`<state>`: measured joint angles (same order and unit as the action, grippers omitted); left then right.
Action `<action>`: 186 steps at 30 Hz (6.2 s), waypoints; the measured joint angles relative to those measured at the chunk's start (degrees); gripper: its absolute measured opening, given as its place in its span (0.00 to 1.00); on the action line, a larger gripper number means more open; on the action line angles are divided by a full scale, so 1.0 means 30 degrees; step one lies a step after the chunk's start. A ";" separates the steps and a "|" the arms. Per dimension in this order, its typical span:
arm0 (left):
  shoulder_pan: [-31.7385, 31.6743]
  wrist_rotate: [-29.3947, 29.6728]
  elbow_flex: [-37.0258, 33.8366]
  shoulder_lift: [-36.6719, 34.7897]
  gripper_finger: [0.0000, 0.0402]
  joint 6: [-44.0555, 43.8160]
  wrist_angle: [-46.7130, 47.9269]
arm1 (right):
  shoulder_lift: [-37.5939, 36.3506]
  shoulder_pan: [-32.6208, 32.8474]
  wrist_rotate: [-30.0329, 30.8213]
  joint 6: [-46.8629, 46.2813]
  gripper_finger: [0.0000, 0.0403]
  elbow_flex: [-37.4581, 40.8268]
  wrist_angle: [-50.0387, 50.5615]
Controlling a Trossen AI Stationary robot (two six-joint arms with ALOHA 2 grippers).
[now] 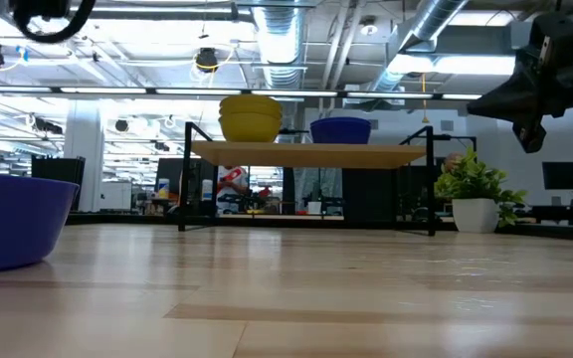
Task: Pick & Place Mini bowls
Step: Stack the blue bowl on top of the blue bowl on the shelf
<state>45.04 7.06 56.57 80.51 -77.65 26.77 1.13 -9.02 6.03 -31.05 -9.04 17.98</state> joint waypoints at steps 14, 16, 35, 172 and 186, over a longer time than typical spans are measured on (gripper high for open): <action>-0.0009 -0.0222 -0.0011 0.0844 0.51 0.0673 -0.0117 | -0.0005 0.0000 0.0004 0.0015 0.00 0.0000 0.0168; -0.0002 -0.0228 -0.0011 0.0844 0.51 0.0771 -0.0091 | 0.0000 0.0000 0.0026 0.0040 0.00 0.0000 0.0215; -0.0007 -0.0943 -0.0019 0.2642 0.51 0.1297 -0.0226 | -0.0004 0.0000 0.0638 0.0350 0.00 0.0000 0.0554; -1.6553 0.2657 1.8523 0.7860 0.01 3.1010 0.2342 | 0.1338 0.0007 -0.1594 0.6673 0.00 -0.2071 -0.4998; -1.4034 0.3185 1.8523 0.7853 0.01 3.2227 0.7616 | 1.3080 0.0000 -0.2671 1.7388 0.00 -1.4179 0.5329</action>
<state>2.94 16.61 112.14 104.07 19.03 49.62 40.37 -9.02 -1.98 21.12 -51.58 33.96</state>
